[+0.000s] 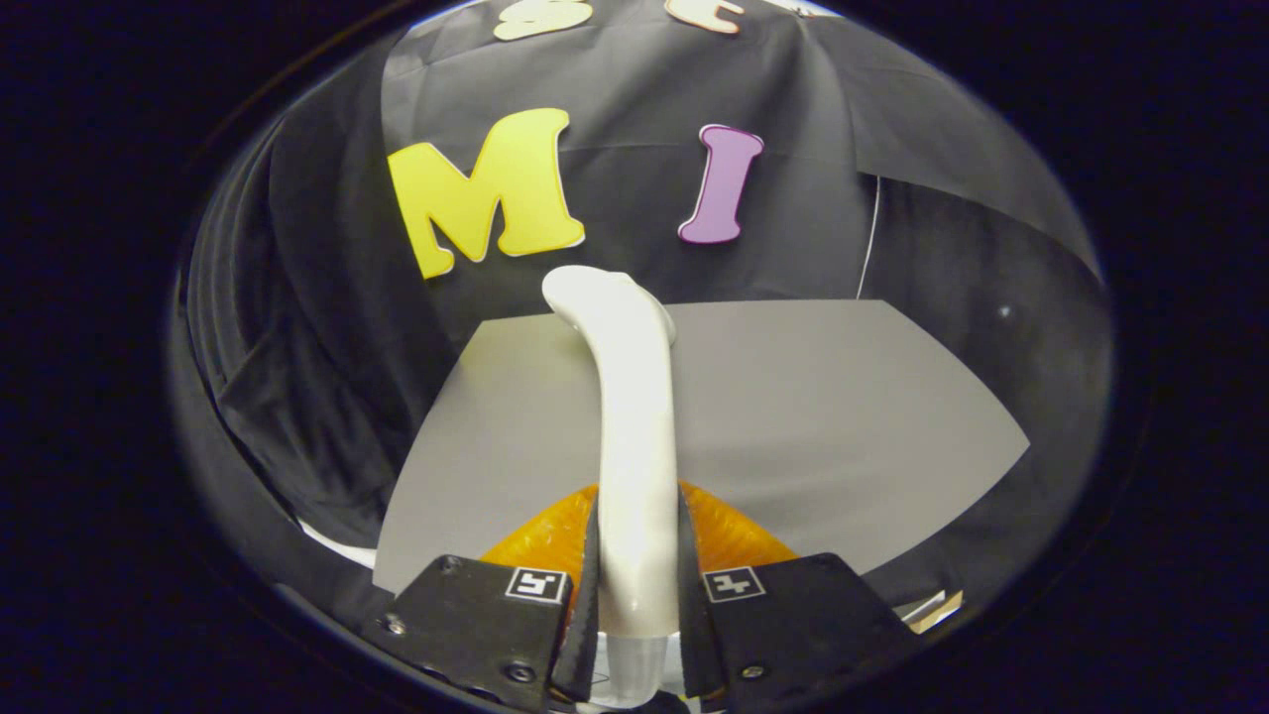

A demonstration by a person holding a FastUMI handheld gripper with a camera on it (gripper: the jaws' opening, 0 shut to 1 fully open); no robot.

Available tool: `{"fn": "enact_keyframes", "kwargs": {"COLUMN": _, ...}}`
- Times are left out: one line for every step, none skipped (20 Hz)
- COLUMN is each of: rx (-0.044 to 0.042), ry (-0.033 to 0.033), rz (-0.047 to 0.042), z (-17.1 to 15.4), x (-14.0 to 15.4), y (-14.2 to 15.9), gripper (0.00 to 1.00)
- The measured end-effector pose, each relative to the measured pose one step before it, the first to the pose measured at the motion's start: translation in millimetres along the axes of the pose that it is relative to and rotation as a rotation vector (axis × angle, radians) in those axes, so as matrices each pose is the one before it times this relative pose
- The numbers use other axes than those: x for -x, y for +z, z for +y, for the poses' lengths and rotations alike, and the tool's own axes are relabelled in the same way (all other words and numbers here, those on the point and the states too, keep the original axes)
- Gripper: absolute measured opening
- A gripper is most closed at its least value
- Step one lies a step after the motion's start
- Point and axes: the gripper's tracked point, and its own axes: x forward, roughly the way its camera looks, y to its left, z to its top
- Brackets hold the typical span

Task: Iron the clothes twice with a garment steamer, once on the left side and once on the right side.

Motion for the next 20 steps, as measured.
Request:
{"fn": "enact_keyframes", "kwargs": {"rx": -0.00811, "ry": 0.00445, "rz": -0.00103, "z": 0.20, "x": 0.55, "y": -0.93, "gripper": 0.36}}
{"fn": "enact_keyframes", "kwargs": {"rx": -0.01418, "ry": 0.00838, "rz": -0.00312, "z": 1.45, "x": 1.80, "y": 0.69, "gripper": 0.34}}
{"fn": "enact_keyframes", "kwargs": {"rx": -0.02017, "ry": 0.00524, "rz": -0.00373, "z": 0.69, "x": 2.36, "y": -1.29, "gripper": 0.33}}
{"fn": "enact_keyframes", "kwargs": {"rx": -0.01398, "ry": -0.00172, "rz": -0.00700, "z": -0.71, "x": 2.00, "y": -0.85, "gripper": 0.32}}
{"fn": "enact_keyframes", "kwargs": {"rx": -0.00607, "ry": -0.00260, "rz": -0.00586, "z": -1.15, "x": 1.76, "y": -1.31, "gripper": 0.32}}
{"fn": "enact_keyframes", "kwargs": {"rx": -0.00712, "ry": 0.00417, "rz": -0.00865, "z": -0.33, "x": 4.51, "y": -1.32, "gripper": 0.32}}
{"fn": "enact_keyframes", "kwargs": {"rx": -0.00643, "ry": 0.00786, "rz": -0.00986, "z": 0.51, "x": 3.70, "y": -0.07, "gripper": 0.32}}
{"fn": "enact_keyframes", "kwargs": {"rx": -0.00411, "ry": 0.00519, "rz": -0.01292, "z": -1.00, "x": 6.69, "y": 0.69, "gripper": 0.32}}
{"fn": "enact_keyframes", "kwargs": {"rx": -0.00240, "ry": 0.00209, "rz": -0.01532, "z": 1.09, "x": 5.85, "y": 2.32, "gripper": 0.32}}
{"fn": "enact_keyframes", "kwargs": {"rx": -0.00314, "ry": 0.00052, "rz": -0.01570, "z": 0.44, "x": 5.34, "y": 0.86, "gripper": 0.32}}
{"fn": "enact_keyframes", "kwargs": {"rx": -0.00177, "ry": -0.00136, "rz": -0.01063, "z": 0.77, "x": 7.63, "y": 3.05, "gripper": 0.32}}
{"fn": "enact_keyframes", "kwargs": {"rx": 0.00304, "ry": -0.00434, "rz": -0.00544, "z": -0.25, "x": 6.80, "y": -1.02, "gripper": 0.32}}
{"fn": "enact_keyframes", "kwargs": {"rx": -0.00086, "ry": 0.00025, "rz": -0.00803, "z": 1.13, "x": 7.70, "y": 1.15, "gripper": 0.32}}
{"fn": "enact_keyframes", "kwargs": {"rx": -0.00259, "ry": 0.00513, "rz": -0.00972, "z": 3.41, "x": 8.60, "y": 1.29, "gripper": 0.32}}
{"fn": "enact_keyframes", "kwargs": {"rx": -0.00219, "ry": 0.00667, "rz": -0.01436, "z": 3.22, "x": 8.19, "y": 2.35, "gripper": 0.32}}
{"fn": "enact_keyframes", "kwargs": {"rx": -0.00459, "ry": 0.00795, "rz": -0.01642, "z": 4.09, "x": 7.97, "y": 2.86, "gripper": 0.32}}
{"fn": "enact_keyframes", "kwargs": {"rx": -0.00502, "ry": 0.00899, "rz": -0.01860, "z": 5.61, "x": 9.17, "y": 4.01, "gripper": 0.32}}
{"fn": "enact_keyframes", "kwargs": {"rx": -0.00412, "ry": 0.01029, "rz": -0.01998, "z": 6.07, "x": 8.53, "y": 3.14, "gripper": 0.32}}
{"fn": "enact_keyframes", "kwargs": {"rx": 0.00230, "ry": 0.01177, "rz": -0.01960, "z": 6.66, "x": 7.17, "y": 3.97, "gripper": 0.32}}
{"fn": "enact_keyframes", "kwargs": {"rx": -0.00093, "ry": 0.01412, "rz": -0.01927, "z": 6.80, "x": 7.34, "y": 3.10, "gripper": 0.32}}
